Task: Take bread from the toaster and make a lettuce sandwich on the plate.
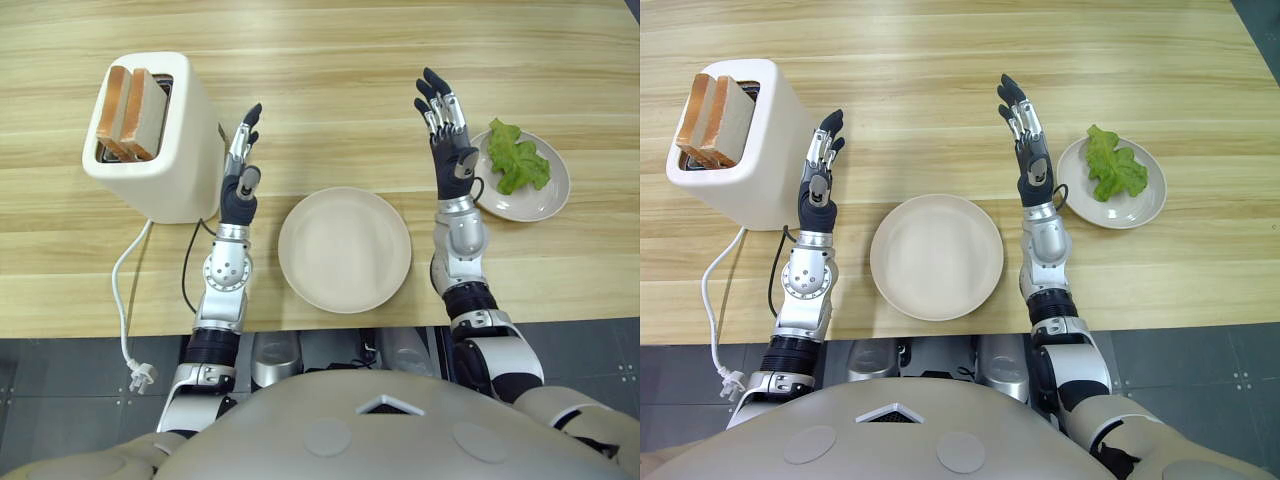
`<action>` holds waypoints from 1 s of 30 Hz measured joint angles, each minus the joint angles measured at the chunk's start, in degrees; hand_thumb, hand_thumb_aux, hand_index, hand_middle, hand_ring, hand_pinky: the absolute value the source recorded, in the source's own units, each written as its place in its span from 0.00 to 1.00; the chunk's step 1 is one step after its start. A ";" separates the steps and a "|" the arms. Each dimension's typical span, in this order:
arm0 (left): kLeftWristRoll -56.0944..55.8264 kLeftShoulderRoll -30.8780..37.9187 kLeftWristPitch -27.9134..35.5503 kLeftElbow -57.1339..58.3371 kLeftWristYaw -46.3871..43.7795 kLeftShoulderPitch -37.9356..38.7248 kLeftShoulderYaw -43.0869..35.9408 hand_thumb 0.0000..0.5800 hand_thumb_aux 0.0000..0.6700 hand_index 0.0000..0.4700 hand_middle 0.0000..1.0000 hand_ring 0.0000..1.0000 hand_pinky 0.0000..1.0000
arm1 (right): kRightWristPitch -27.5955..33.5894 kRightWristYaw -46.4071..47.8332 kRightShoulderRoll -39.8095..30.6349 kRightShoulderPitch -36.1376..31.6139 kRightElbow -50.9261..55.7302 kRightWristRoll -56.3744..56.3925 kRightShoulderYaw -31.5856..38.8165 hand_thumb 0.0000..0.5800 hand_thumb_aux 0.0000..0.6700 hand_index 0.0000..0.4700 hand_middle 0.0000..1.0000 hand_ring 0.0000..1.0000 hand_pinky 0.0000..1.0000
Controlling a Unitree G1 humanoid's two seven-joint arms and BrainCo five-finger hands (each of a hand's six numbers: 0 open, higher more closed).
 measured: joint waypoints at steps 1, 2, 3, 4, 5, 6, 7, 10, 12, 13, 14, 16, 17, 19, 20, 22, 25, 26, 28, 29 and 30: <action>0.01 0.00 -0.01 0.01 0.00 -0.01 0.00 0.00 0.00 0.00 0.00 0.00 0.00 | -0.06 0.02 0.05 0.00 0.00 0.02 0.00 0.00 0.00 0.00 0.00 0.00 0.00; 0.04 0.01 -0.03 0.01 0.03 -0.01 0.01 0.00 0.00 0.00 0.00 0.00 0.00 | -0.22 0.05 0.07 0.00 0.00 0.05 0.00 0.00 0.00 0.00 0.00 0.00 0.00; 0.07 0.03 -0.04 0.00 0.07 -0.01 0.04 0.00 0.00 0.00 0.00 0.00 0.00 | -0.28 0.06 0.07 -0.01 0.00 0.06 0.00 0.00 0.00 0.00 0.00 0.00 0.00; 0.56 0.14 -0.04 -0.20 0.29 0.00 0.15 0.00 0.00 0.00 0.00 0.00 0.00 | -0.30 0.16 0.08 -0.01 0.00 0.18 -0.02 0.00 0.00 0.00 0.00 0.00 0.00; 0.73 0.24 -0.05 -0.37 0.40 0.00 0.17 0.00 0.00 0.00 0.00 0.00 0.00 | -0.31 0.21 0.09 -0.01 0.00 0.30 -0.02 0.00 0.00 0.00 0.00 0.00 0.00; 1.69 0.59 0.04 -1.10 0.67 0.00 0.23 0.00 0.00 0.00 0.00 0.00 0.00 | -0.32 0.26 0.11 -0.01 0.00 0.50 -0.04 0.00 0.00 0.00 0.00 0.00 0.00; 2.22 0.77 0.12 -1.66 0.76 0.00 0.30 0.00 0.00 0.00 0.00 0.00 0.00 | -0.32 0.27 0.10 -0.01 0.00 0.52 -0.05 0.00 0.00 0.00 0.00 0.00 0.00; 5.17 3.07 4.82 -8.30 0.68 -0.14 1.28 0.00 0.00 0.00 0.00 0.00 0.00 | -0.56 -0.04 0.11 0.03 -0.02 0.42 -0.07 0.00 0.00 0.00 0.00 0.00 0.00; 10.76 7.76 10.69 -15.49 -0.87 0.00 3.16 0.00 0.00 0.00 0.00 0.00 0.00 | -0.63 -0.30 0.02 0.03 -0.04 0.42 -0.23 0.00 0.00 0.00 0.00 0.00 0.00; 14.32 11.50 14.15 -19.20 -2.57 0.06 4.51 0.00 0.00 0.00 0.00 0.00 0.00 | -0.68 -0.55 -0.03 0.01 -0.07 0.40 -0.45 0.00 0.00 0.00 0.00 0.00 0.00; 16.74 14.97 17.28 -21.88 -4.11 0.04 6.27 0.00 0.00 0.00 0.00 0.00 0.00 | -0.72 -0.79 -0.19 0.00 -0.10 0.42 -0.67 0.00 0.00 0.00 0.00 0.00 0.00; 20.31 20.86 23.61 -24.88 -6.65 -0.06 10.72 0.00 0.00 0.00 0.00 0.00 0.00 | -0.79 -1.21 -0.75 0.03 -0.23 0.40 -1.06 0.00 0.00 0.00 0.00 0.00 0.00; 21.93 24.32 27.06 -25.00 -7.69 -0.20 13.49 0.00 0.00 0.00 0.00 0.00 0.00 | -0.82 -1.48 -0.87 0.05 -0.31 0.38 -1.27 0.00 0.00 0.00 0.00 0.00 0.00; 24.02 28.00 30.67 -24.48 -8.58 -0.27 16.08 0.00 0.00 0.00 0.00 0.00 0.00 | -0.92 -1.91 -0.86 0.08 -0.43 0.12 -1.29 0.00 0.00 0.00 0.00 0.00 0.00; 25.32 30.19 32.40 -23.56 -8.87 -0.30 16.80 0.00 0.00 0.00 0.00 0.00 0.00 | -1.01 -2.00 -0.80 0.10 -0.53 -0.09 -1.19 0.00 0.00 0.00 0.00 0.00 0.00; 26.96 32.99 34.84 -21.41 -9.05 -0.31 18.08 0.00 0.00 0.00 0.00 0.00 0.00 | -1.20 -2.10 -0.62 0.12 -0.62 -0.32 -1.08 0.00 0.00 0.00 0.00 0.00 0.00; 27.48 35.59 37.60 -17.23 -9.04 -0.30 18.87 0.00 0.00 0.00 0.00 0.00 0.00 | -1.47 -2.21 -0.54 0.14 -0.63 -0.80 -1.04 0.00 0.00 0.00 0.00 0.00 0.00; 27.47 35.98 38.46 -15.18 -8.87 -0.29 18.83 0.00 0.00 0.00 0.00 0.00 0.00 | -1.54 -2.23 -0.42 0.14 -0.63 -1.03 -0.97 0.00 0.00 0.00 0.00 0.00 0.00; 27.45 35.99 38.82 -13.84 -8.61 -0.29 18.78 0.00 0.00 0.00 0.00 0.00 0.00 | -1.58 -2.24 -0.41 0.14 -0.63 -1.32 -0.96 0.00 0.00 0.00 0.00 0.00 0.00; 27.37 36.01 38.89 -12.73 -8.21 -0.31 18.62 0.00 0.00 0.00 0.00 0.00 0.00 | -1.64 -2.25 -0.36 0.14 -0.63 -1.38 -0.89 0.00 0.00 0.00 0.00 0.00 0.00; 27.34 36.01 38.91 -11.83 -7.99 -0.31 18.55 0.00 0.00 0.00 0.00 0.00 0.00 | -1.70 -2.26 -0.33 0.14 -0.63 -1.42 -0.80 0.00 0.00 0.00 0.00 0.00 0.00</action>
